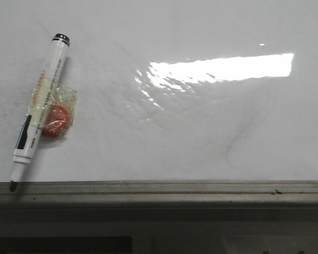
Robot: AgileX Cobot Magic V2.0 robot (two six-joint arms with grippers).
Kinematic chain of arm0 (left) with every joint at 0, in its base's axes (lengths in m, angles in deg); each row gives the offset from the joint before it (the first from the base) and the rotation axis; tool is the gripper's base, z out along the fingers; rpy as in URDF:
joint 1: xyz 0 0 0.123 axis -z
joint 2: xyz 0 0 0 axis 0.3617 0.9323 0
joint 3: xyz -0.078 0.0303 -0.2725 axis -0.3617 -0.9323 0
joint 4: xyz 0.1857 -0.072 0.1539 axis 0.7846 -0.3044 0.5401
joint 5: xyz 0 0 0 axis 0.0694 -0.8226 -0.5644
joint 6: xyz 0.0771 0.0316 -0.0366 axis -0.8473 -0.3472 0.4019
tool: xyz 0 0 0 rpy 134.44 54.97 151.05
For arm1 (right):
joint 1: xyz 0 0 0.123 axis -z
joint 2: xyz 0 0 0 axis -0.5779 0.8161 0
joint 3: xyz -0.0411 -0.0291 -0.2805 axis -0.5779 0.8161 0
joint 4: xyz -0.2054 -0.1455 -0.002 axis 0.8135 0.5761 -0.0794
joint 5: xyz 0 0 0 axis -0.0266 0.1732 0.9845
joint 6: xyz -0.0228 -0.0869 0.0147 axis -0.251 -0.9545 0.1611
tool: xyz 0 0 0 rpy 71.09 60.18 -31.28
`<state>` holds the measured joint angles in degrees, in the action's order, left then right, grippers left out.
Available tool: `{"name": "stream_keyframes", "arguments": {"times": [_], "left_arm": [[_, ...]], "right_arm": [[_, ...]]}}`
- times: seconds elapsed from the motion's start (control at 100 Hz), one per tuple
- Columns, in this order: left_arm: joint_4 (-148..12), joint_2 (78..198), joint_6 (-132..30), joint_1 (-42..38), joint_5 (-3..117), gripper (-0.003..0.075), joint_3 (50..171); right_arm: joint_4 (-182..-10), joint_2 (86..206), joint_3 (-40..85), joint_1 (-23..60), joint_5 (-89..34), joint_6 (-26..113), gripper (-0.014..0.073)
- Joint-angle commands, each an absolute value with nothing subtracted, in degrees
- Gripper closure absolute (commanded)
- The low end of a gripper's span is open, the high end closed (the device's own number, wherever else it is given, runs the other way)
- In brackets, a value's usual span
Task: Write number 8 on whiteboard
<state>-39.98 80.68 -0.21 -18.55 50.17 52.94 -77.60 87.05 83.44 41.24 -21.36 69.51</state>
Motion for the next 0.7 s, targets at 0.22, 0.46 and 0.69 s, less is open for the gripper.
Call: {"name": "stream_keyframes", "arguments": {"times": [0.22, 0.46, 0.69], "left_arm": [[-40.6, 78.9, 0.0, -18.7, 52.4, 0.0741, 51.1], [-40.4, 78.9, 0.0, -18.7, 52.4, 0.0741, 51.1], [-38.9, 78.9, 0.0, -18.7, 52.7, 0.0741, 51.1]], "right_arm": [[-76.8, 85.8, 84.2, 41.5, -22.6, 69.1, 0.0657], [-76.8, 85.8, 84.2, 41.5, -22.6, 69.1, 0.0657], [-76.8, 85.8, 84.2, 41.5, -22.6, 69.1, 0.0657]]}}
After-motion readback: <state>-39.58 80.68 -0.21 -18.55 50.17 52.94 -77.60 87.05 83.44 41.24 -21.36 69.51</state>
